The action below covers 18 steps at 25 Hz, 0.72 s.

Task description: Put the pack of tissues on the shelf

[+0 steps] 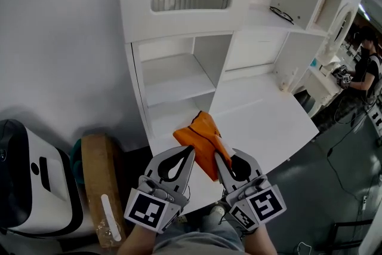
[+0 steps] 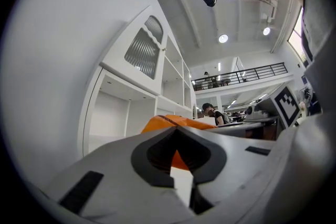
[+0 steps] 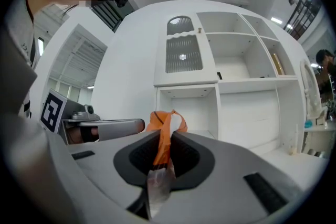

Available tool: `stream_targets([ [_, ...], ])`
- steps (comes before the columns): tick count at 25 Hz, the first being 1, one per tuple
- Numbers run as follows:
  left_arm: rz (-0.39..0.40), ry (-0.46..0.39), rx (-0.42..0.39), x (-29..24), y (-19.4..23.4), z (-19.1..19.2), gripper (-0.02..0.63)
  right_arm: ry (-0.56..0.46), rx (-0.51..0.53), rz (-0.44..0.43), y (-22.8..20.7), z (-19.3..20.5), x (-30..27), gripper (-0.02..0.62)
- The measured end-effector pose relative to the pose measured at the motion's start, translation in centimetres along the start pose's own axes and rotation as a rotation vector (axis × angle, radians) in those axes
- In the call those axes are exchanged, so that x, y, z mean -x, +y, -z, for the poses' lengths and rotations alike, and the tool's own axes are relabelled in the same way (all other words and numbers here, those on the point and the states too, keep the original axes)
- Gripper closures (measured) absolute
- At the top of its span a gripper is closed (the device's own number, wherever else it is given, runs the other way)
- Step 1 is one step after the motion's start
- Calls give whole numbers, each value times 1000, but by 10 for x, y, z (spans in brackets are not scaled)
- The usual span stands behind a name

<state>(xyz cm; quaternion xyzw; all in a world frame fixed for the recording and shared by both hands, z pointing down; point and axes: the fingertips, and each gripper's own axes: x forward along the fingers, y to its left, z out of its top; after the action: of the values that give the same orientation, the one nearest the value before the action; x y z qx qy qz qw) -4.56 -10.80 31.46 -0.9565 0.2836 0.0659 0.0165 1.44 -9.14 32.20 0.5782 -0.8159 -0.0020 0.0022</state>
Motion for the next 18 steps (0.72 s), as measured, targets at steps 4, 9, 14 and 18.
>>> stream_targets([
  [4,2,-17,1,-6,-4,2,575,3,-2,4,-8,4,5,546],
  [9,-20,-3,-11,-12,-9,5,575,-4,-11,-16,-17,6,6,546],
  [14,-59,2,-25,-19,-6,3,575,-16,-11,-56,-25,2,-1,546],
  [18,-95,1,-29,-18,0,6,575,-17,-14,-95,-22,6,-10,546],
])
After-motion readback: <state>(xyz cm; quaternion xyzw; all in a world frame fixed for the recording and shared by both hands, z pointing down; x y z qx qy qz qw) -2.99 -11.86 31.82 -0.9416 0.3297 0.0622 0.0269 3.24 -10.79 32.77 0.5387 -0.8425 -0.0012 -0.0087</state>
